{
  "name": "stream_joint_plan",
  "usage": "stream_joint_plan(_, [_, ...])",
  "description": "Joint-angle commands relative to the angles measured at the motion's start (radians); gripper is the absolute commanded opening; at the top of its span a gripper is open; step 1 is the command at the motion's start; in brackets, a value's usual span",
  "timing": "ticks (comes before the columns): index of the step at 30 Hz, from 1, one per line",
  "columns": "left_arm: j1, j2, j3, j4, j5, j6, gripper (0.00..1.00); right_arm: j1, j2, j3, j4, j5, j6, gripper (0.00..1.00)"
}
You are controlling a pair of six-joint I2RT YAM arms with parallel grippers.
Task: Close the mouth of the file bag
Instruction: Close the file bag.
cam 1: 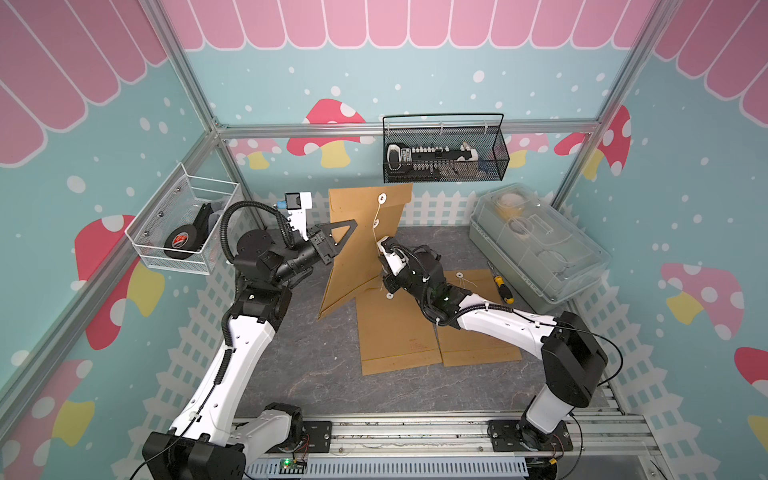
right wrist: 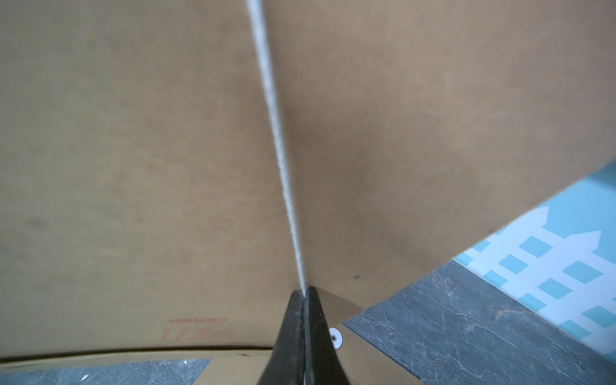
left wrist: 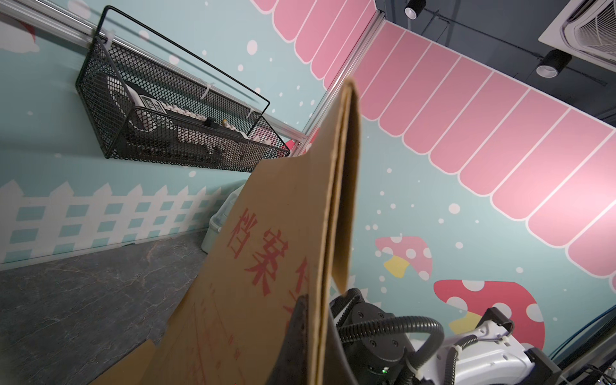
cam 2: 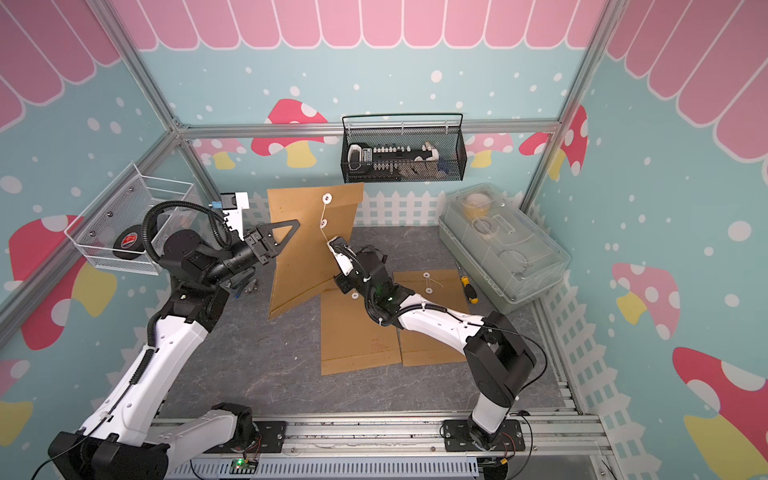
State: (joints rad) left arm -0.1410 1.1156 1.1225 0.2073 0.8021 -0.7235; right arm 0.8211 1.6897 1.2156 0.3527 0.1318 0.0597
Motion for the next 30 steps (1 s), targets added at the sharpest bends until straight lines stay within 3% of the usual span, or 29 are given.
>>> stream_joint_plan(1, [-0.007,-0.022,0.028,0.062,0.028,-0.033,0.0,-0.022,0.009,-0.013,0.031,0.029,-0.024,0.0])
stream_joint_plan(20, [0.015,-0.057,-0.045,0.038,0.034,-0.035,0.0,-0.11,-0.115,-0.01,0.003,0.323,-0.157,0.0])
stream_joint_plan(30, [0.022,-0.048,-0.062,0.002,0.023,0.002,0.0,-0.072,-0.265,-0.037,-0.039,0.322,-0.188,0.0])
